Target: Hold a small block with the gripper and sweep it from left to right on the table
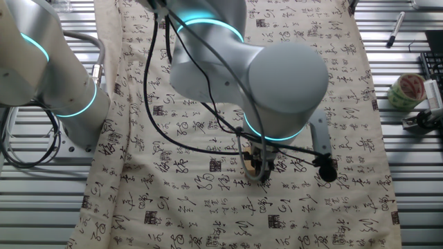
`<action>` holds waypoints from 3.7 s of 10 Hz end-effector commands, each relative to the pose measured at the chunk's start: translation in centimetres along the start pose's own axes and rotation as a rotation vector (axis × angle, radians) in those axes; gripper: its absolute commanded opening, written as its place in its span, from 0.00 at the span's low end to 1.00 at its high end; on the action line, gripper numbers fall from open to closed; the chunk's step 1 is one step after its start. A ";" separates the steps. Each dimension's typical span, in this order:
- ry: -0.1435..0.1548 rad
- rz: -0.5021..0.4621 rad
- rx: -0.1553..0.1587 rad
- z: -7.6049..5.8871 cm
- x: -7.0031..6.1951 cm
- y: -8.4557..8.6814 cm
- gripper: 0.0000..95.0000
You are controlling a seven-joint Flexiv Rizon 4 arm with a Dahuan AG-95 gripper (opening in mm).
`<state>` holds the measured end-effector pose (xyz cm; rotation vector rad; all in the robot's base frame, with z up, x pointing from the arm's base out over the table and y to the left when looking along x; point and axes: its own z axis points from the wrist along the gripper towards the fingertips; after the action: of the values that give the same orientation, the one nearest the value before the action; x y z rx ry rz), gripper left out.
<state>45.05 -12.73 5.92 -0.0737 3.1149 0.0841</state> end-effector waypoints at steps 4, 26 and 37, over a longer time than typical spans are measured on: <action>-0.003 0.003 -0.002 0.7 -0.1 -0.3 0.80; -0.003 0.064 -0.003 1.8 -0.1 -0.6 0.60; -0.003 0.064 -0.003 1.8 -0.1 -0.6 0.60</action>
<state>45.18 -13.25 4.09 0.0258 3.1142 0.0891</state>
